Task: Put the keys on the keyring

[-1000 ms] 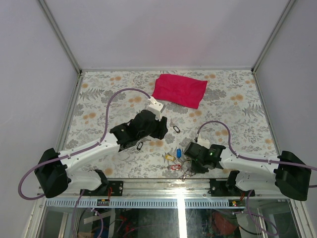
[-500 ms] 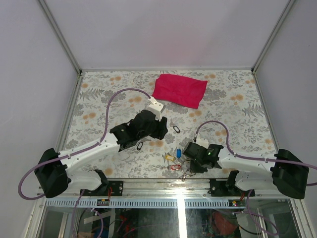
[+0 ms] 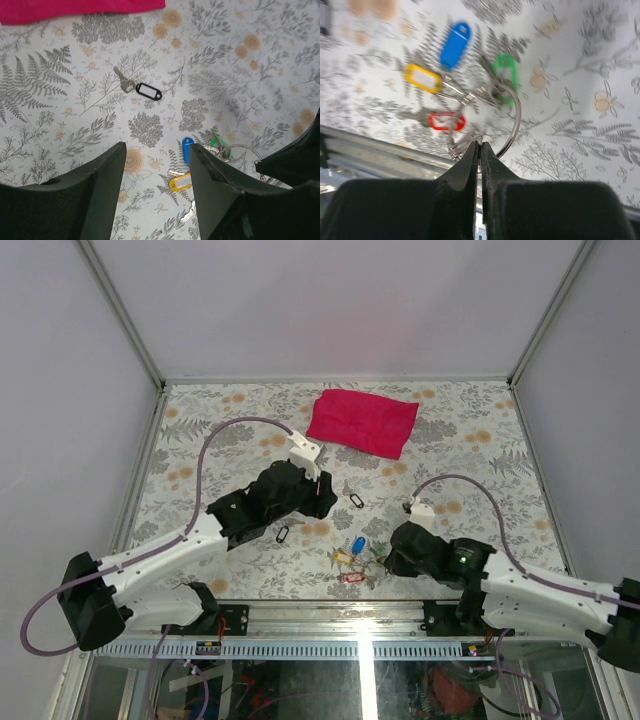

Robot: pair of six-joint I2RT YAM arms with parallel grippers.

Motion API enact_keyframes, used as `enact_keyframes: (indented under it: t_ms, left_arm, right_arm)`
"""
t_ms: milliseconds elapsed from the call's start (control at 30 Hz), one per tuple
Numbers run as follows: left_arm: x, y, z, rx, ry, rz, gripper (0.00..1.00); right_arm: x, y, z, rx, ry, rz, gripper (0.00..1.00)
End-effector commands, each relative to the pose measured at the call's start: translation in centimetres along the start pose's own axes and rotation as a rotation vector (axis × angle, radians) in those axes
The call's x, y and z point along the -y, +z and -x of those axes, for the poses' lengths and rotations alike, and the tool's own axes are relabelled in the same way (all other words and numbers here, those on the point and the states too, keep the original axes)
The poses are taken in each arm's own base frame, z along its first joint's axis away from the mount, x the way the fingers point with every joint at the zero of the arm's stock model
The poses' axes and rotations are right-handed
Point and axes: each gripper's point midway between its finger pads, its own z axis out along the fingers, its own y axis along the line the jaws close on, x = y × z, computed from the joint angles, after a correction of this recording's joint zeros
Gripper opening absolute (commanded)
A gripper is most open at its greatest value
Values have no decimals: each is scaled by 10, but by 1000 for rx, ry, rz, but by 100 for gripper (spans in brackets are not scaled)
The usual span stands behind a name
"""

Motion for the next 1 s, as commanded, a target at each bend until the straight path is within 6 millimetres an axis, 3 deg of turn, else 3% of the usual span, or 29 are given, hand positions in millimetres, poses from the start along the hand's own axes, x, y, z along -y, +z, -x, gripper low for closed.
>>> enact_keyframes:
  t_ms: [0,233,500,667,967]
  left_arm:
    - [12,-18,41,150,-12,-60,55]
    - [29,-52,82,334,-7,-167,58]
    - [47,-86,125,485,41,-250,61]
    - [60,-107,150,562,99,-275,61]
    - [71,-145,188,679,202,-249,61]
  right_arm:
    - [-27,-26,47,238,-69,175,1]
    - [-72,-97,106,554,-199,453,0]
    - [-117,-168,154,798,-317,610,0]
    - [-137,-201,189,955,-267,639,0]
    - [-185,-231,232,1036,-213,653,0]
